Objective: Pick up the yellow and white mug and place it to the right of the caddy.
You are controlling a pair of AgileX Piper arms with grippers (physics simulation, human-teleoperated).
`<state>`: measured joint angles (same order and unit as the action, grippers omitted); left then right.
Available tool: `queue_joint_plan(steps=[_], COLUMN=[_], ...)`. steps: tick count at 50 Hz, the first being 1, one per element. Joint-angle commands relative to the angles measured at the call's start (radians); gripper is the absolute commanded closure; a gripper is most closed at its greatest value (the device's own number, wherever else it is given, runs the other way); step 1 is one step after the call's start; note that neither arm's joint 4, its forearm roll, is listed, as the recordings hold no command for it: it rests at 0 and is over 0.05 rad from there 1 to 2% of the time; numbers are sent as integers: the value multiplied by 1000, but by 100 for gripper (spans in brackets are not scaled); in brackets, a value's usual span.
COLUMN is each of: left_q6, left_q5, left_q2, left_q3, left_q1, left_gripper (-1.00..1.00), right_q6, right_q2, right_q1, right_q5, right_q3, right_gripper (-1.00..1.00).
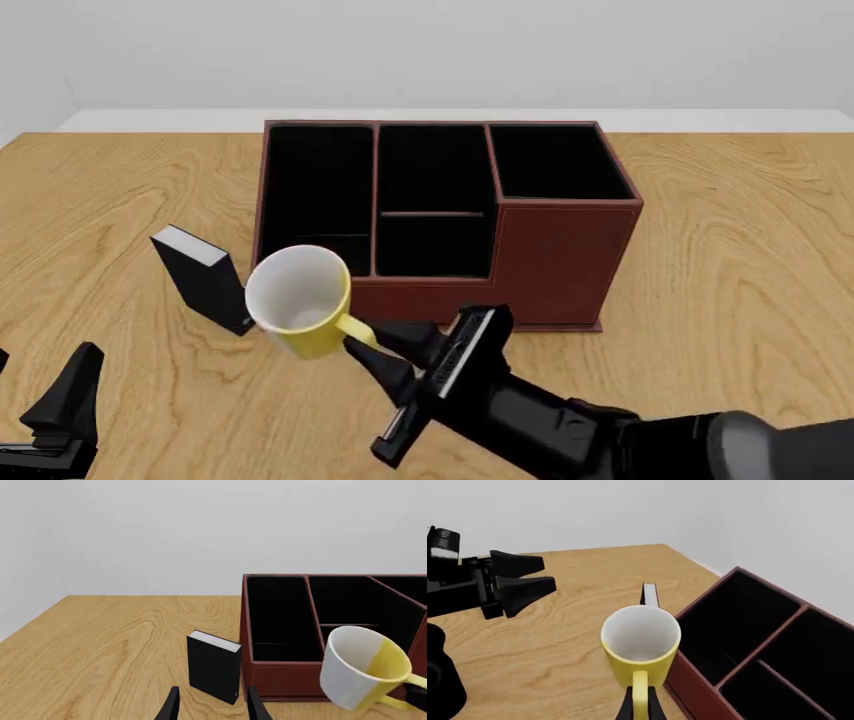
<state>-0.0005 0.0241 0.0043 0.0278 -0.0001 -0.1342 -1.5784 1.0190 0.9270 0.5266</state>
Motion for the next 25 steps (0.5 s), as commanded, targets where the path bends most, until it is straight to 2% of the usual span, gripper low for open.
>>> queue_joint_plan(steps=[1,18,25], left_q6=[0,0,0], left_q5=[0,0,0], left_q2=[0,0,0], left_q3=[0,0,0], left_q1=[0,0,0], left_gripper=[-100,-100,-100], right_q6=[1,-25,-14], right_q2=[128,308,379], right_q1=[-6,-35,-64], right_q5=[-56,-129,-175], right_q3=[-33,-72,-81], right_gripper=[100,100,100])
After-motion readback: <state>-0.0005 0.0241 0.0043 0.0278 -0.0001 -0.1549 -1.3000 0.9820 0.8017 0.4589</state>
